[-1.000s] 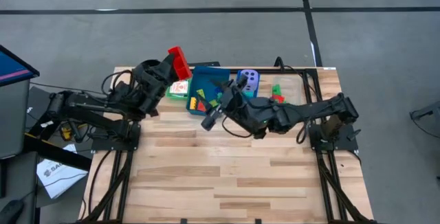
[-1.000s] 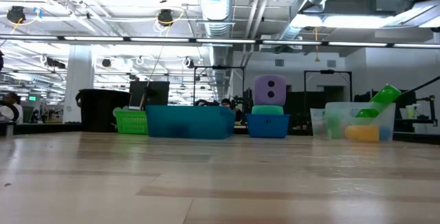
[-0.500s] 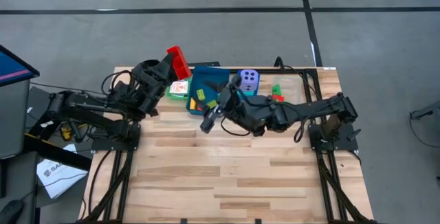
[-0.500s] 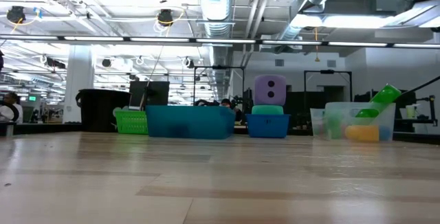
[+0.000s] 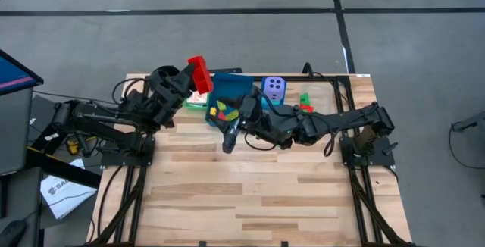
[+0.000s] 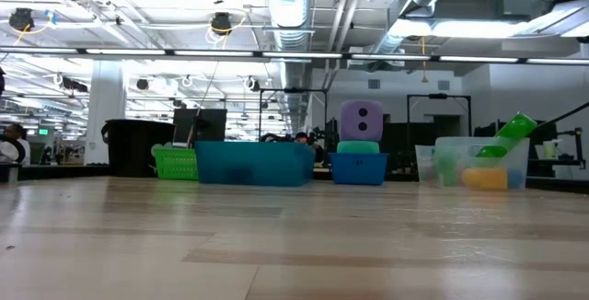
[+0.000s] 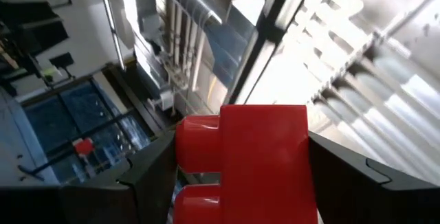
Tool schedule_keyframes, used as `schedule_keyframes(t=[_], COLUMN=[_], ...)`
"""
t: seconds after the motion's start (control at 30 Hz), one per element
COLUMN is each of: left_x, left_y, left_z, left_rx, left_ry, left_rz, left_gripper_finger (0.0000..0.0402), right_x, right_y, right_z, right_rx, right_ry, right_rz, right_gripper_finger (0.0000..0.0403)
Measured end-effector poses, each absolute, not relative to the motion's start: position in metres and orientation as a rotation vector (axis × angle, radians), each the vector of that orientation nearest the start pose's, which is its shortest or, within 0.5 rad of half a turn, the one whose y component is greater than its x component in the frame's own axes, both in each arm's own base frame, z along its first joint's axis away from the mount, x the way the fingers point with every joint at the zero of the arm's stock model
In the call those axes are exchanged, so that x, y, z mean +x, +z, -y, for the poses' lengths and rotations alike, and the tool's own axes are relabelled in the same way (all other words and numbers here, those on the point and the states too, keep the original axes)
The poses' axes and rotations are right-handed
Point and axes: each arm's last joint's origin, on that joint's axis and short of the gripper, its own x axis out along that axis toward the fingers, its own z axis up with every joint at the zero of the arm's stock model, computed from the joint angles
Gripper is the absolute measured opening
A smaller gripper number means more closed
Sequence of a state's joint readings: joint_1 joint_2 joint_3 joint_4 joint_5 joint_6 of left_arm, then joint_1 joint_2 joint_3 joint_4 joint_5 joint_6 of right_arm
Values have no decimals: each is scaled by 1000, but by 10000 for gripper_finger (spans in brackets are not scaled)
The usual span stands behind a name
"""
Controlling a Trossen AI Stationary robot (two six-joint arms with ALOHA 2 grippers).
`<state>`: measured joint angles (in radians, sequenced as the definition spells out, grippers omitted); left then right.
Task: Pick & Place Toys
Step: Put the large red game piece into the transparent bin
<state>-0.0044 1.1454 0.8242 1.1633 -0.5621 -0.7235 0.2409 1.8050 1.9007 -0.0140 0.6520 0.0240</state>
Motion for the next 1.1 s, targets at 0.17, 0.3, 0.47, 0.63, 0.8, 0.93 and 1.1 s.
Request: schedule_keyframes(t=[0.17, 0.3, 0.47, 0.63, 0.8, 0.93, 1.1], left_x=[228, 230, 230, 234, 238, 238, 238], left_y=[390, 388, 386, 381, 374, 375, 374], left_z=[-13, -12, -12, -12, -12, -12, -12], left_rx=[-849, -795, -764, -698, -680, -650, -643], left_ry=[171, 192, 224, 273, 299, 309, 320], left_rz=[921, 881, 820, 729, 654, 649, 648], left_gripper_finger=[264, 263, 263, 263, 263, 263, 263], right_x=[393, 381, 365, 364, 365, 365, 367], right_y=[459, 467, 464, 455, 455, 455, 455], right_z=[-88, -92, -91, -86, -82, -81, -78], right_rx=[173, 213, 261, 334, 341, 356, 374], right_ry=[-377, -401, -526, -567, -576, -581, -579], right_rz=[117, 121, 30, -18, -12, -7, -6], right_gripper_finger=[250, 250, 250, 250, 250, 250, 250])
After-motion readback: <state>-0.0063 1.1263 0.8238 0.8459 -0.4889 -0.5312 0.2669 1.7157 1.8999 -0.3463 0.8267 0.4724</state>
